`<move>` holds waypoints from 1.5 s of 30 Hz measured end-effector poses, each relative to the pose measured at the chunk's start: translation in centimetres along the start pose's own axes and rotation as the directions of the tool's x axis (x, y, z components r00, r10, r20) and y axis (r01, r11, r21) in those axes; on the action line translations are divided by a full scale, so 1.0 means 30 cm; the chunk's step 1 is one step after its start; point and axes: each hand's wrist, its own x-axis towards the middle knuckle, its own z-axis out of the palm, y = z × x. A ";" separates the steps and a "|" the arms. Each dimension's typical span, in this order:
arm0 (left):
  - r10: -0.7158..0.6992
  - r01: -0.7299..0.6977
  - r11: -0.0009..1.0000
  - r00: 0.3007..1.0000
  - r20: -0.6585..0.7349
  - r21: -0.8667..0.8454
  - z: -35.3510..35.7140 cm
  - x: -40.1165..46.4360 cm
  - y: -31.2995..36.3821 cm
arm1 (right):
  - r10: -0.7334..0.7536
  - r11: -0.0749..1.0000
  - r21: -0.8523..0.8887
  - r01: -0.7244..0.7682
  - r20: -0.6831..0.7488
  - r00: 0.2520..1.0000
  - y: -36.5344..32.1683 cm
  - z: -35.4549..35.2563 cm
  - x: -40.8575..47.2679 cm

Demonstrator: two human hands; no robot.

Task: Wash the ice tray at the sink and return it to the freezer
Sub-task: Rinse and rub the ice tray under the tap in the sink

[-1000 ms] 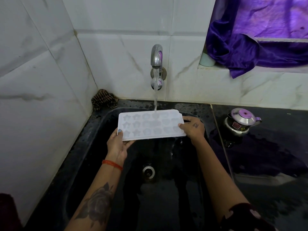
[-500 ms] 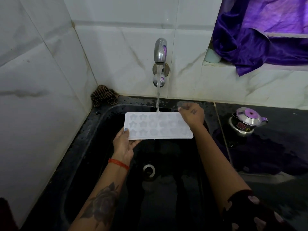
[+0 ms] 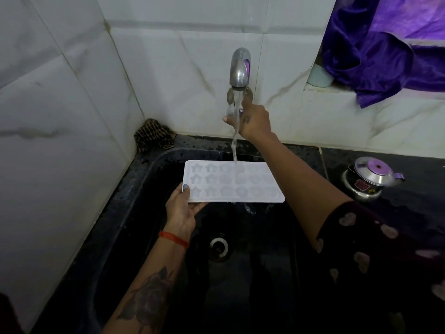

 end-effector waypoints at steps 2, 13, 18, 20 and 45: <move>0.005 -0.005 1.000 1.000 -0.005 -0.003 0.000 0.004 0.000 | -0.032 0.999 -0.002 0.032 -0.014 0.999 0.010 0.008 0.001; -0.005 0.005 1.000 1.000 0.005 -0.020 0.005 0.006 -0.007 | 0.005 0.976 0.217 0.028 -0.151 0.989 0.031 0.060 -0.009; -0.003 0.003 1.000 1.000 0.001 -0.031 0.000 0.004 -0.003 | 0.170 0.896 0.434 -0.095 -0.138 0.976 0.004 0.055 -0.024; -0.002 0.002 0.999 1.000 -0.006 -0.033 -0.006 0.001 -0.001 | 0.185 0.885 0.452 -0.112 -0.120 0.975 0.003 0.055 -0.022; 0.002 -0.001 0.997 1.000 0.012 -0.074 -0.086 -0.155 0.029 | 0.508 0.803 0.245 -0.543 0.196 0.839 0.257 -0.078 -0.499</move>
